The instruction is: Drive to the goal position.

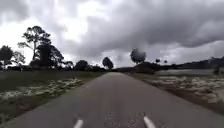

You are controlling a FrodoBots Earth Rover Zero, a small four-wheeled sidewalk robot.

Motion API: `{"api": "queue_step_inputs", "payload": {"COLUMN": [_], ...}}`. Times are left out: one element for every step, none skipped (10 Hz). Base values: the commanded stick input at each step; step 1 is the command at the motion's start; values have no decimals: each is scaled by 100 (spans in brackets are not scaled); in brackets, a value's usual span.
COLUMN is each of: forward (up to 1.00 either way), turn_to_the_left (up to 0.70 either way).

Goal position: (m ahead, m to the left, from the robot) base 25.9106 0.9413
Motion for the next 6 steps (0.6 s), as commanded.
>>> {"api": "queue_step_inputs", "payload": {"forward": [70,70,70,70,70,70], "turn_to_the_left": [-14,-35,-35,-22,0,0]}}
